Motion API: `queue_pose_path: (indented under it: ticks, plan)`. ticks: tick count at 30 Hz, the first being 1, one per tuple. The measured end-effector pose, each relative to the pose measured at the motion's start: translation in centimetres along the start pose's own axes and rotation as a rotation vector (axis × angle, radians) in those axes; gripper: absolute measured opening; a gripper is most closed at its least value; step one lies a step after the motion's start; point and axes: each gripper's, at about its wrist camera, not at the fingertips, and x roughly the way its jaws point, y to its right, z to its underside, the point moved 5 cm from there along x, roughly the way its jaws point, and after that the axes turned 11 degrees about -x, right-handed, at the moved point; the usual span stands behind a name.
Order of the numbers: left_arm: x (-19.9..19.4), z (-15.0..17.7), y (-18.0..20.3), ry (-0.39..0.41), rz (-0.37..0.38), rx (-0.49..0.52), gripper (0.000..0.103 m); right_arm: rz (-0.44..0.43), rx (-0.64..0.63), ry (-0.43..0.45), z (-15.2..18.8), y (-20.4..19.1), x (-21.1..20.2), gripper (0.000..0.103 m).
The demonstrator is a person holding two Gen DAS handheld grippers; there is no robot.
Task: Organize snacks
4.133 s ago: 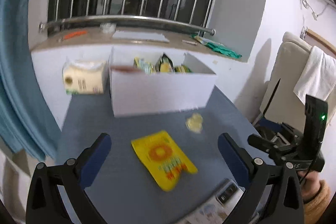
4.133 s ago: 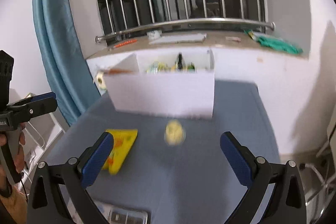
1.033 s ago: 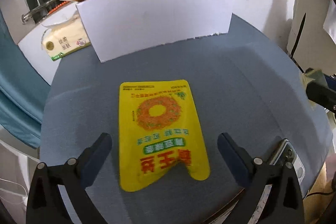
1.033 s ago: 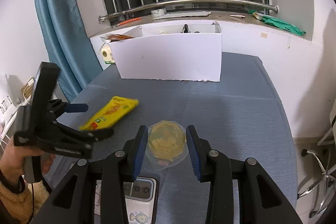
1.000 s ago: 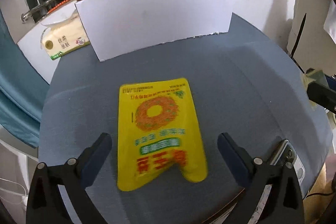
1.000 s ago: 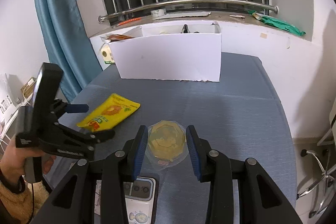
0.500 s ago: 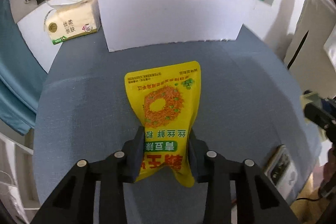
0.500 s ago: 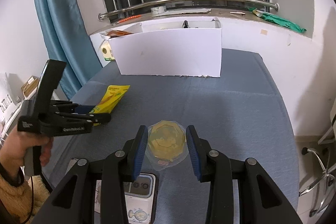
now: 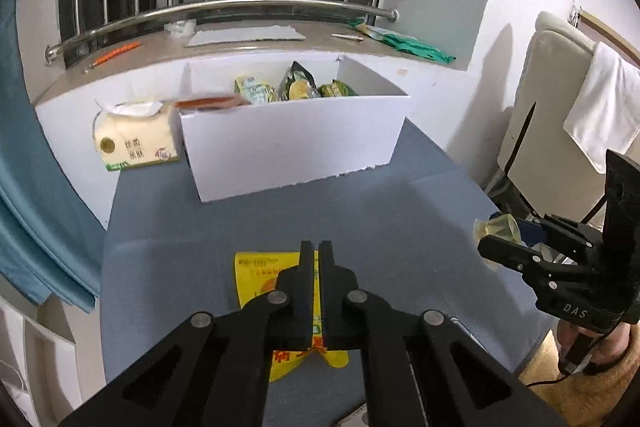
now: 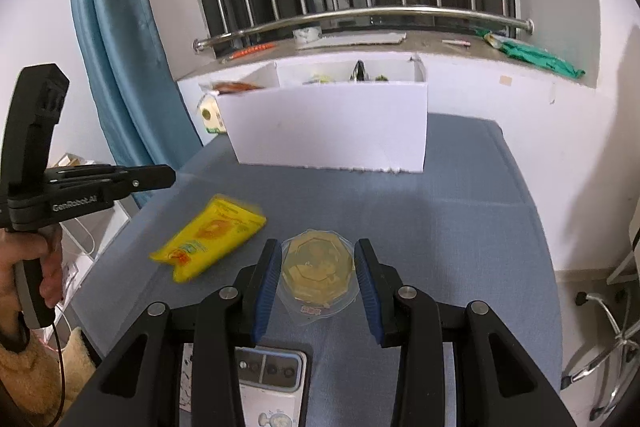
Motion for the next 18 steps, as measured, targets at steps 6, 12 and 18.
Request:
queue_pose_path:
  ticks: [6, 12, 18]
  plan:
    - [3.0, 2.4, -1.2, -0.101, -0.109, -0.037, 0.1, 0.0, 0.004, -0.003, 0.1, 0.0, 0.1, 0.041]
    - [7.9, 5.8, -2.7, -0.188, -0.114, -0.122, 0.102, -0.003, 0.01, -0.018, 0.8, 0.1, 0.3, 0.041]
    - [10.6, 7.3, -3.6, -0.229, -0.166, -0.128, 0.102, -0.001, 0.026, -0.025, 1.4, 0.4, 0.4, 0.041]
